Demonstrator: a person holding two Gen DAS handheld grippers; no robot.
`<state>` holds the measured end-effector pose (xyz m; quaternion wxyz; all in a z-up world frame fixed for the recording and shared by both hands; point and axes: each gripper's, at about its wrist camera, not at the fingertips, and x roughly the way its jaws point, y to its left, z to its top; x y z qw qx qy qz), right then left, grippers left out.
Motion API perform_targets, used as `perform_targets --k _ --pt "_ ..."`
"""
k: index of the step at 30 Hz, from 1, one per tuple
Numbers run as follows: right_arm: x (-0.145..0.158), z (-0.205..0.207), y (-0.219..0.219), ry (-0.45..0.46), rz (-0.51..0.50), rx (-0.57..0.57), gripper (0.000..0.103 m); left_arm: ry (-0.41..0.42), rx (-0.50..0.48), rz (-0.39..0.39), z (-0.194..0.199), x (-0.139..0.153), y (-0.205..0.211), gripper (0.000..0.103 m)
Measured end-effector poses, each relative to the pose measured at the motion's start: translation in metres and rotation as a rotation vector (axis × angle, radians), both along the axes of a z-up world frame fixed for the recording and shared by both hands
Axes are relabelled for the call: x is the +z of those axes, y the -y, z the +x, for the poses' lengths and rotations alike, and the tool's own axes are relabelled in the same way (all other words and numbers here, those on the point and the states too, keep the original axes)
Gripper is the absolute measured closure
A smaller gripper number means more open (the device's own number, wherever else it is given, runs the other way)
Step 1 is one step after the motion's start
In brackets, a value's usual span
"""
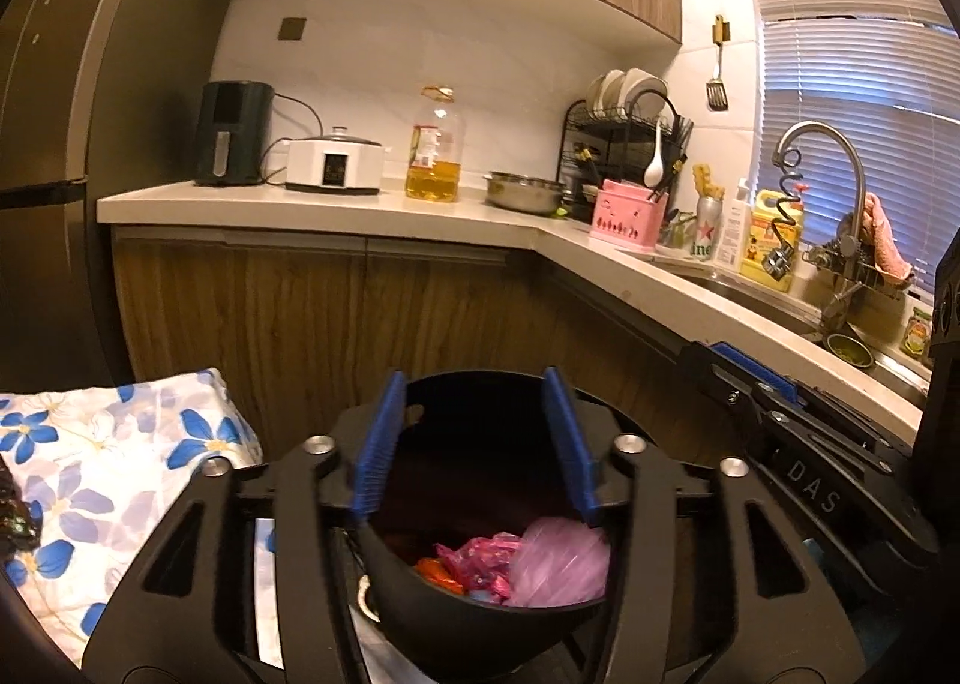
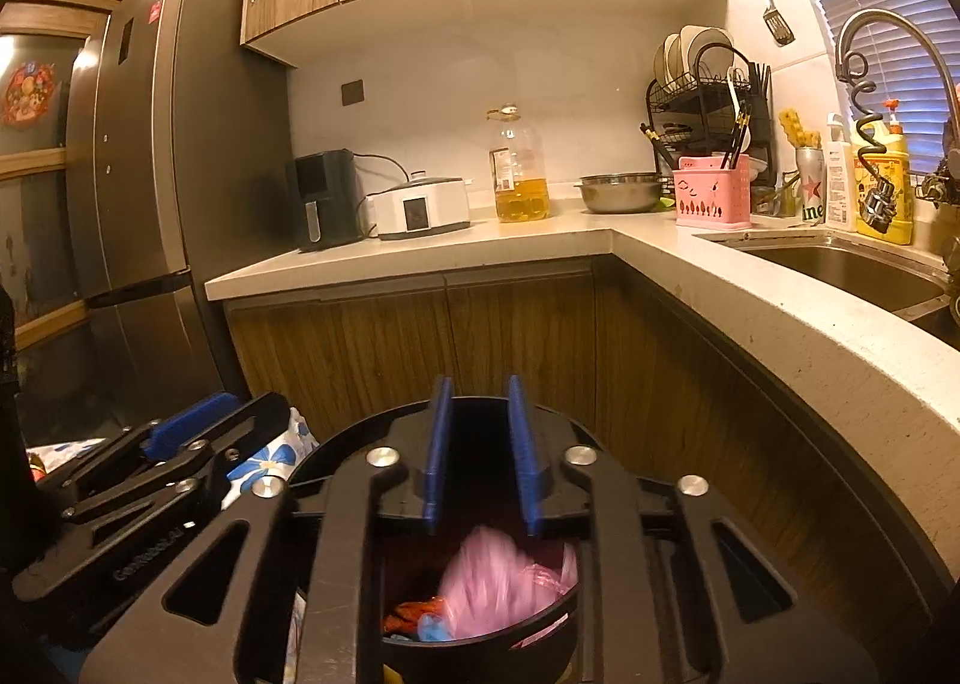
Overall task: Collect trash
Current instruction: 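Open both tools to drop the glove and bag into the bin, then move both open tools back toward the trash on the table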
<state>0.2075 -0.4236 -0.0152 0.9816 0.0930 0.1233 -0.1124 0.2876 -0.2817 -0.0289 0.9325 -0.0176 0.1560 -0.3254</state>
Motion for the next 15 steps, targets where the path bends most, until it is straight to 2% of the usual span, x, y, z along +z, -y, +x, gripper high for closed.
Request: perform_targets --k 6,10,15 --pt "-0.001 -0.01 -0.004 0.003 0.023 0.001 0.055 0.012 0.089 -0.021 -0.014 0.004 -0.027 0.015" --pt "0.0 -0.017 -0.012 0.001 0.027 0.01 0.034 0.008 0.159 -0.009 -0.026 0.006 -0.048 0.007" --pt "0.004 -0.031 -0.03 0.0 0.016 0.029 0.023 -0.01 0.223 -0.018 -0.043 0.011 -0.078 0.006"
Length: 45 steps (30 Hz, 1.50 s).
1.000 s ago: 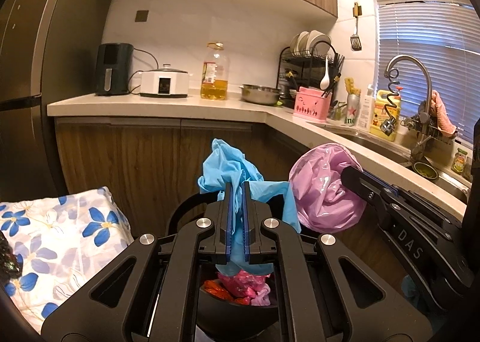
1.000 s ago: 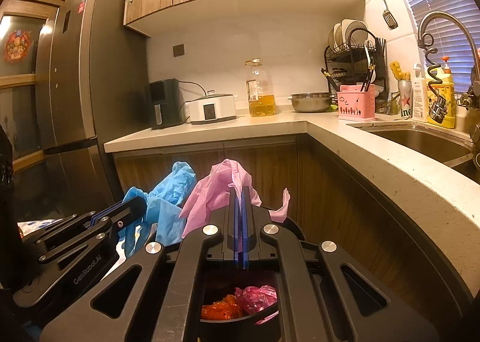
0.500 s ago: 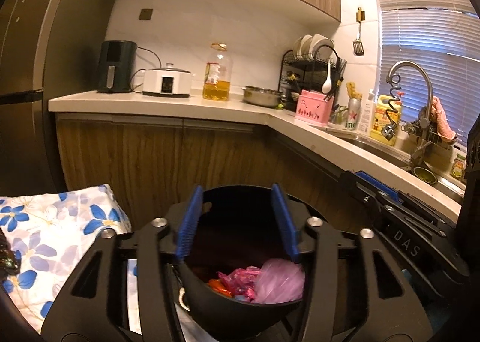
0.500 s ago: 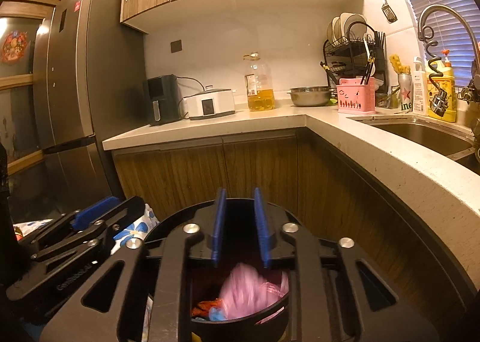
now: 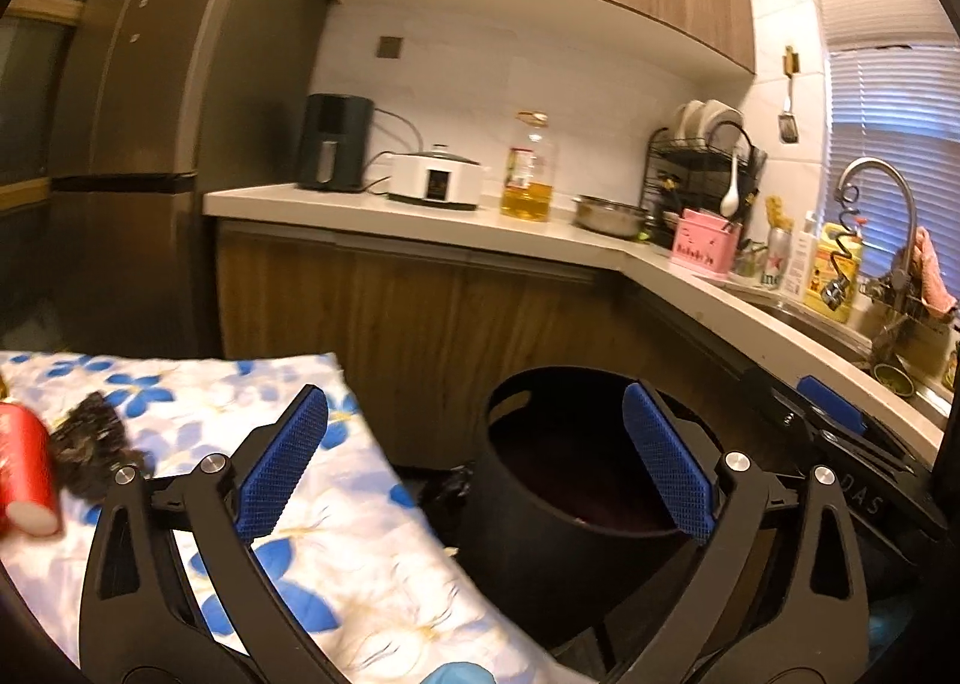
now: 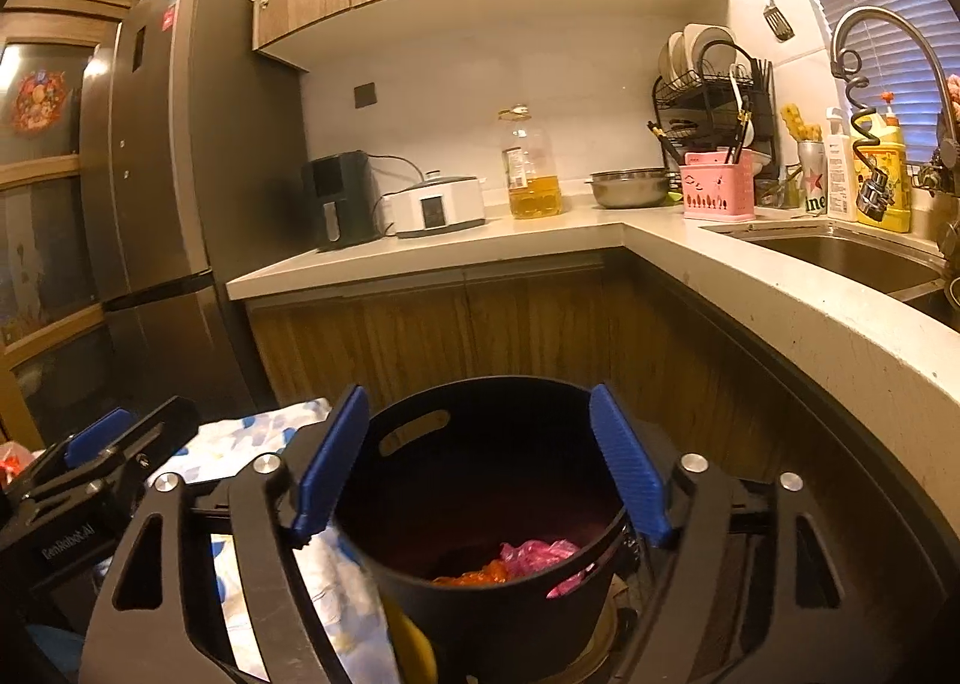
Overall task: Collect trash
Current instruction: 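Move both open tools back toward the trash on the table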
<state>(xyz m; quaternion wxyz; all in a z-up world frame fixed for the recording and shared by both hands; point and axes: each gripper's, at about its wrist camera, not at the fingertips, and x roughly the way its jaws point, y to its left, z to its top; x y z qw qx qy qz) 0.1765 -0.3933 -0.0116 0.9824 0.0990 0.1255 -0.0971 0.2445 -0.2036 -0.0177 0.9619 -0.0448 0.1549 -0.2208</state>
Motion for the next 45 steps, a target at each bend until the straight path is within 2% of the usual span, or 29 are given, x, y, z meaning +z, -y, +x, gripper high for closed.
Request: perform_targets --k 13,17,22,34,38,41,45 --pt "0.007 -0.023 -0.049 0.009 -0.048 0.021 0.021 -0.034 0.106 0.004 -0.036 -0.003 -0.059 0.006" --pt "0.008 -0.026 -0.064 0.017 -0.032 0.05 0.021 -0.03 0.163 0.004 -0.046 -0.005 -0.085 0.006" --pt "0.003 -0.024 -0.098 0.014 -0.025 0.119 0.021 -0.013 0.278 0.027 -0.061 -0.008 -0.127 0.006" --pt "-0.01 -0.013 -0.202 0.001 -0.032 0.338 0.021 -0.058 0.595 0.037 -0.082 -0.03 -0.259 0.006" --pt "-0.014 -0.007 -0.237 -0.006 -0.037 0.415 0.021 -0.057 0.677 0.061 -0.081 -0.035 -0.287 0.006" --pt "-0.016 -0.001 -0.264 -0.009 -0.052 0.472 0.021 -0.07 0.713 0.087 -0.073 -0.042 -0.301 0.007" --pt "-0.015 0.007 -0.287 -0.013 -0.059 0.519 0.021 -0.126 0.719 0.08 -0.059 -0.048 -0.312 0.017"
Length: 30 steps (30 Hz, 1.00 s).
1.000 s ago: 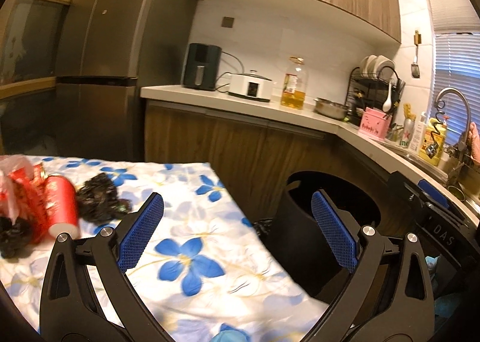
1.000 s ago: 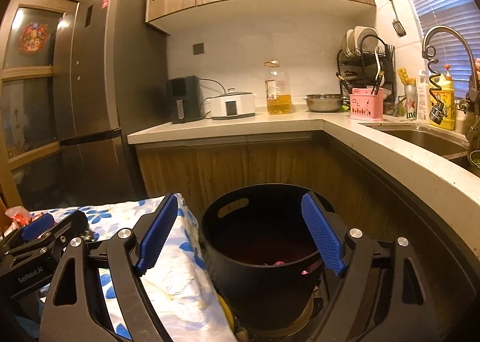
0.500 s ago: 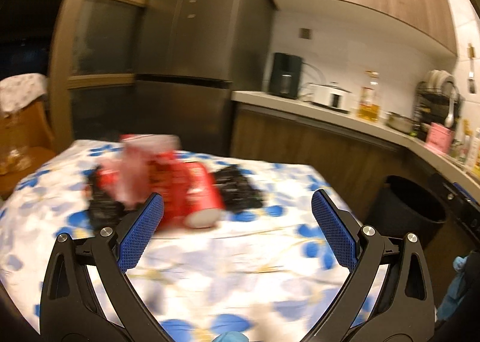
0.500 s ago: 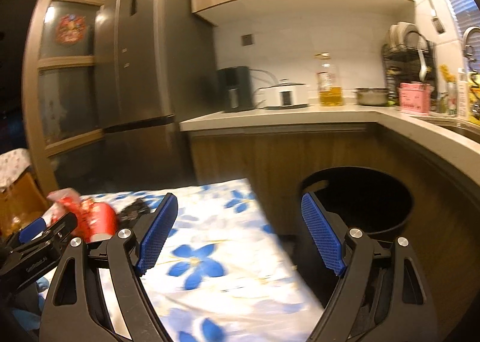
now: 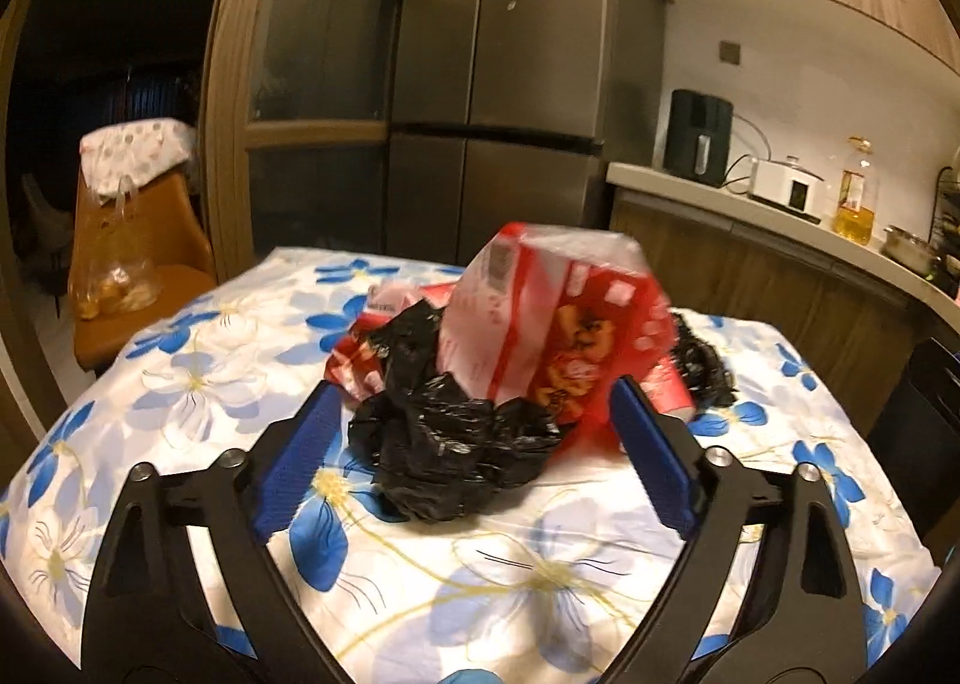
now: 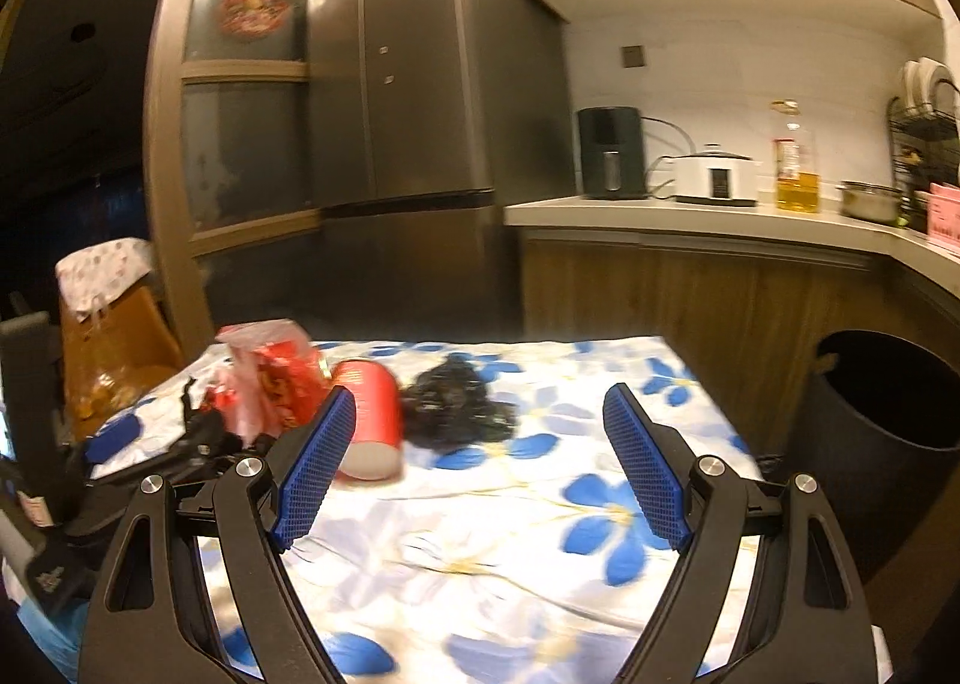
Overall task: Collect trash
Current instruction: 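Move both open tools back toward the trash on the table, then grasp the black plastic bag with the left tool while the right tool grasps the red snack bag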
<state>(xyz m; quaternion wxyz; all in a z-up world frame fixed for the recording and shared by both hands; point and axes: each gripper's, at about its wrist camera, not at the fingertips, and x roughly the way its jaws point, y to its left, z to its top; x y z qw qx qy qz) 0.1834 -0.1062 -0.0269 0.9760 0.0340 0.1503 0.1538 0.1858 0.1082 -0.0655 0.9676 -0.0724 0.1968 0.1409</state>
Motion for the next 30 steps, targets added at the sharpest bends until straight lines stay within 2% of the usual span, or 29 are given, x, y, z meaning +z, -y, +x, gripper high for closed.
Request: perform_targets --k 2,4,6,7,9,12,16,24,26,29,30 --pt "0.0 0.004 -0.01 0.001 -0.004 0.021 0.021 -0.015 -0.003 -0.021 0.005 -0.001 -0.005 0.021" --pt "-0.001 0.009 -0.02 0.004 -0.009 0.045 0.021 -0.034 -0.001 -0.035 0.01 -0.004 -0.01 0.029" --pt "-0.002 0.013 -0.031 0.003 -0.015 0.067 0.021 -0.071 -0.008 -0.062 0.015 -0.01 -0.014 0.049" --pt "-0.002 0.016 -0.035 0.002 -0.016 0.078 0.021 -0.085 -0.012 -0.071 0.016 -0.013 -0.016 0.056" --pt "-0.003 0.021 -0.045 0.002 -0.024 0.099 0.021 -0.111 -0.02 -0.099 0.018 -0.02 -0.022 0.079" --pt "-0.004 0.026 -0.058 -0.001 -0.031 0.129 0.021 -0.12 -0.046 -0.164 0.016 -0.025 -0.032 0.09" --pt "-0.006 0.034 -0.077 -0.007 -0.045 0.178 0.021 -0.081 -0.072 -0.208 0.0 -0.02 -0.04 0.093" --pt "-0.012 0.057 -0.112 -0.03 -0.064 0.235 0.028 -0.023 -0.038 -0.205 -0.035 0.001 -0.065 0.093" --pt "-0.013 0.063 -0.117 -0.039 -0.062 0.245 0.033 -0.016 -0.035 -0.201 -0.039 0.005 -0.07 0.093" --pt "-0.017 0.069 -0.126 -0.059 -0.072 0.266 0.05 -0.014 -0.032 -0.195 -0.039 0.007 -0.072 0.093" --pt "-0.019 0.07 -0.129 -0.066 -0.08 0.275 0.061 -0.016 -0.032 -0.195 -0.039 0.007 -0.072 0.093"
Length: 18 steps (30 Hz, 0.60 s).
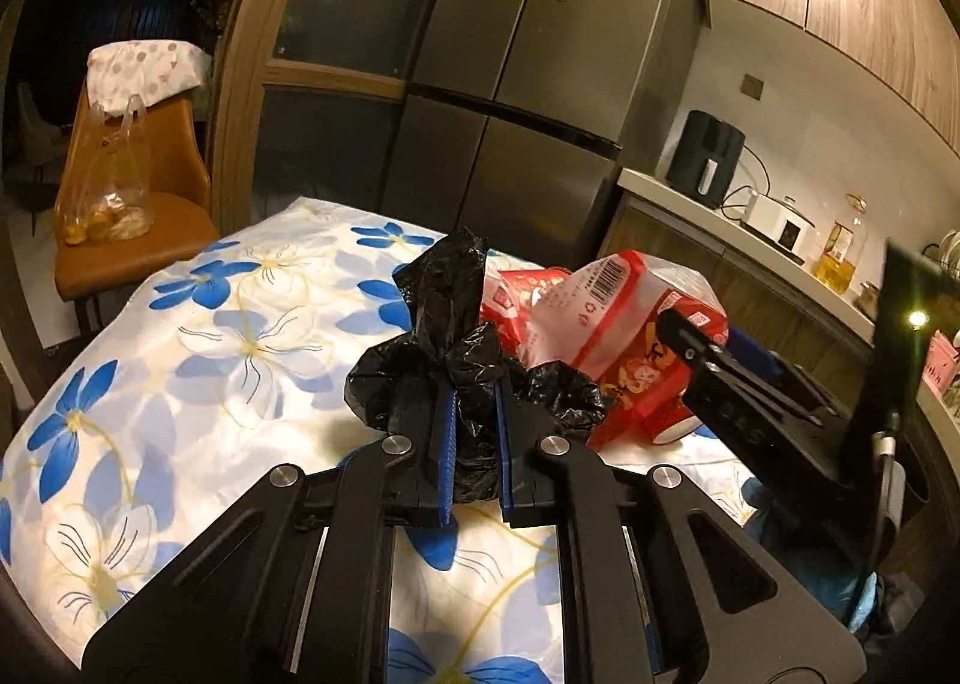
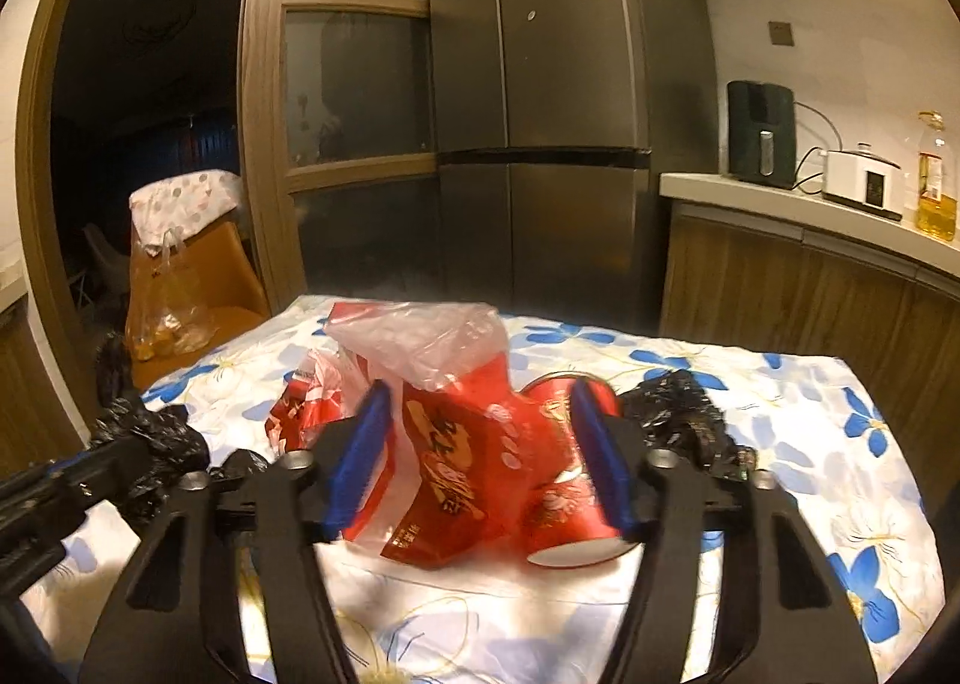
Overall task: Collect trash
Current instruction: 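Grasp the black plastic bag with the left tool while the right tool grasps the red snack bag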
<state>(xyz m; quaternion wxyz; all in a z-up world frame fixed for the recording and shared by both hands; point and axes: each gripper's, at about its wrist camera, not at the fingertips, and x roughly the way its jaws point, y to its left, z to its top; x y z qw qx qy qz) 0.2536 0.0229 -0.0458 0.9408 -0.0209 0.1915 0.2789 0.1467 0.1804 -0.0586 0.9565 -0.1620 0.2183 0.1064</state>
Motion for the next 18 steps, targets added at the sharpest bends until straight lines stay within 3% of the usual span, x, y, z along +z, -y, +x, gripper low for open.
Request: perform_targets --k 2,3,5,18 --pt "-0.003 -0.001 -0.002 -0.008 -0.011 0.014 0.079 -0.005 -0.001 -0.002 0.001 -0.001 -0.001 0.093" --pt "-0.004 -0.002 -0.002 -0.017 -0.011 0.029 0.092 -0.005 -0.001 -0.002 0.0 -0.001 -0.002 0.093" --pt "-0.005 -0.005 0.001 -0.023 -0.002 0.038 0.1 -0.003 0.001 -0.001 0.0 -0.001 -0.002 0.093" --pt "0.027 -0.065 0.073 0.036 0.12 -0.036 0.102 0.025 -0.028 0.021 -0.009 0.01 0.017 0.093"
